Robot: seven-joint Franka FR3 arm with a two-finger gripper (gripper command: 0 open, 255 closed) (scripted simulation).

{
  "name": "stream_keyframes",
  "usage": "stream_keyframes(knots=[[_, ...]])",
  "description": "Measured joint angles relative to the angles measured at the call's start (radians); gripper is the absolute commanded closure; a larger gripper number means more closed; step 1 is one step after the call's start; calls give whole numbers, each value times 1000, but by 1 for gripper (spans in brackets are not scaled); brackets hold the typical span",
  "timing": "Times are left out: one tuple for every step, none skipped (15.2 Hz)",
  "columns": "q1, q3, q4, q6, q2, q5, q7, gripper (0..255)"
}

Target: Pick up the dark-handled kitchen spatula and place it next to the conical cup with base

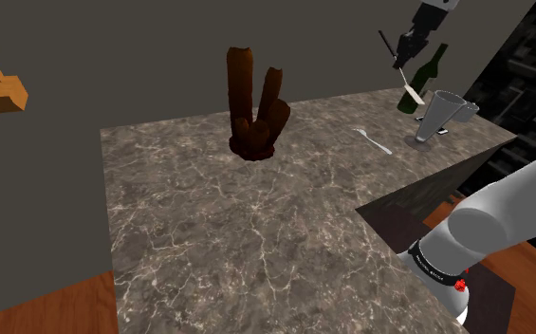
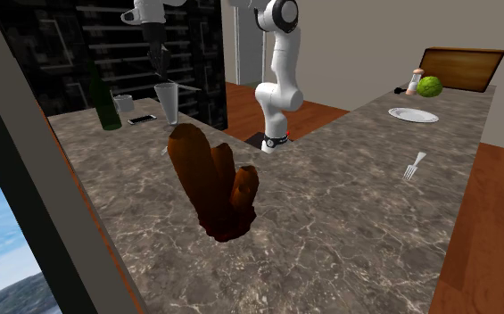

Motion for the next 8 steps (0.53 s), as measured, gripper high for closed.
stream_keyframes(knots=[[-9, -20, 28, -3, 29, 7, -29, 255], [-17, -37, 54, -10, 53, 13, -56, 255], [-27, -54, 86, -19, 80, 21, -84, 255], [-38, -75, 134, -30, 124, 36, -116, 255], [-49, -90, 158, -37, 147, 45, -143, 255], [-60, -105, 194, -48, 178, 57, -168, 255], [-73, -118, 226, -56, 208, 70, -194, 255], [-87, -132, 262, -68, 240, 85, -220, 255]])
